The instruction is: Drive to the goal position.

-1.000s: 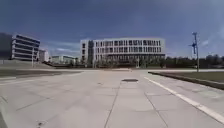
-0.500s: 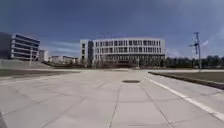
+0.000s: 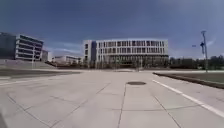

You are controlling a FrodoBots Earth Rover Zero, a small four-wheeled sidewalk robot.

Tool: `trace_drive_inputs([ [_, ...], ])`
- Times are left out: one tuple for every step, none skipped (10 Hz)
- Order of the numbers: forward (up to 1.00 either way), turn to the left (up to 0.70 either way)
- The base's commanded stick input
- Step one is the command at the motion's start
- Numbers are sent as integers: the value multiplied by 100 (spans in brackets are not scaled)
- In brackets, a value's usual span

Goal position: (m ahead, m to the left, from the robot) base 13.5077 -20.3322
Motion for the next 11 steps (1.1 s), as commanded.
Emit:
trace_drive_inputs([
  [70,-1],
  [70,-1],
  [70,-1],
  [70,-1],
  [70,-1],
  [70,-1],
  [70,-1],
  [70,-1],
  [70,-1],
  [70,-1],
  [70,-1],
])
